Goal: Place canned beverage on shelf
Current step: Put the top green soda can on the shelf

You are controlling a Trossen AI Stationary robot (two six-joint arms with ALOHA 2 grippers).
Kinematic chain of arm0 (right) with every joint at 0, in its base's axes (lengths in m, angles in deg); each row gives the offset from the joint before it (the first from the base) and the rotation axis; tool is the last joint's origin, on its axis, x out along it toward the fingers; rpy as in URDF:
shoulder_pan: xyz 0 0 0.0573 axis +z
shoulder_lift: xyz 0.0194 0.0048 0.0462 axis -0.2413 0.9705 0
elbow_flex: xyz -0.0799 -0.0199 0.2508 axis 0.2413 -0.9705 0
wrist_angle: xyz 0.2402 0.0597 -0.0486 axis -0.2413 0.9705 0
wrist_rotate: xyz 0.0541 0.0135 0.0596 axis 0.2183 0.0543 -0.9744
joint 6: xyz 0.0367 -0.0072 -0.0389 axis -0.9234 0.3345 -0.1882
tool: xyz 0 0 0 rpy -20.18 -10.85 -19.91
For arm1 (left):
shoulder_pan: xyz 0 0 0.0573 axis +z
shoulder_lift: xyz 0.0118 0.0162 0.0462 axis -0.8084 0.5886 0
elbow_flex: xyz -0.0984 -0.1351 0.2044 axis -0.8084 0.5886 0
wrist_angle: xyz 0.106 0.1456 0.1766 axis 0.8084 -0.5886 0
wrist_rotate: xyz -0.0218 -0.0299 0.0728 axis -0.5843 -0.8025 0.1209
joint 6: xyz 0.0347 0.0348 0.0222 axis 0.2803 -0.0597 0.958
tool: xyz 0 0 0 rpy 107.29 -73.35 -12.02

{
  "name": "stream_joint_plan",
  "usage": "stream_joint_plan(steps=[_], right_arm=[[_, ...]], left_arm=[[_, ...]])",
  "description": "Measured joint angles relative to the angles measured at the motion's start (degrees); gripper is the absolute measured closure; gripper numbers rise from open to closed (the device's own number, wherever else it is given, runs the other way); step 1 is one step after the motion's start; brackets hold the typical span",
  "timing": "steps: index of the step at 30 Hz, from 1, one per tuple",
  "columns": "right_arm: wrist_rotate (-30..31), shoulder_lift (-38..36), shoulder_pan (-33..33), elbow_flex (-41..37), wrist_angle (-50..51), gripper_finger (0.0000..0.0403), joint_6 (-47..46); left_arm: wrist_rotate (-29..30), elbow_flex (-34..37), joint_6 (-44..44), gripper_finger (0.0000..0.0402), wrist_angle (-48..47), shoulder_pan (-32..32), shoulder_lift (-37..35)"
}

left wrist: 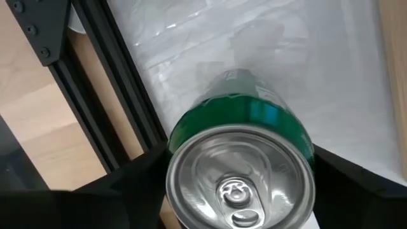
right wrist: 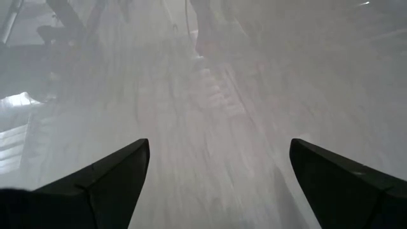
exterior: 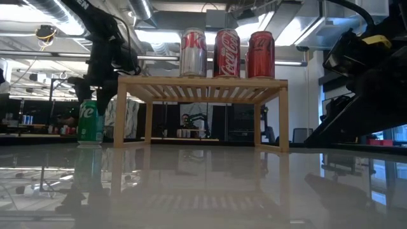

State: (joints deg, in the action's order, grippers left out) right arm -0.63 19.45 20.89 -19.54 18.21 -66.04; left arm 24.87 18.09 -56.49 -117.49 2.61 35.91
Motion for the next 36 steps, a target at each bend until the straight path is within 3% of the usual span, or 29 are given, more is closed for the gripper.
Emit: stream_joint_plan(steps=[2, 14, 22, 29, 36], right_arm=[[0.0, 0.0, 0.0, 0.0, 0.02, 0.0029, 0.0], [-0.05, 0.0, 0.0, 0.0, 0.02, 0.0029, 0.0], [-0.13, 0.0, 0.0, 0.0, 0.02, 0.0029, 0.02], [-0.09, 0.0, 0.0, 0.0, -0.02, 0.0029, 0.0], [0.43, 0.0, 0.0, 0.0, 0.0, 0.0029, 0.03]], left_arm=[[0.02, -0.04, 1.03, 0.0124, 0.0, 0.0, -0.02], [1.55, -3.77, 2.43, 0.0124, -9.17, -1.31, -5.97], [2.46, -20.58, -0.53, 0.0124, -25.85, -5.12, -8.34], [-4.78, -35.22, -0.73, 0.0122, -25.47, -9.8, -8.41], [-8.74, -40.96, -2.16, 0.0122, -25.02, -15.38, -8.24]])
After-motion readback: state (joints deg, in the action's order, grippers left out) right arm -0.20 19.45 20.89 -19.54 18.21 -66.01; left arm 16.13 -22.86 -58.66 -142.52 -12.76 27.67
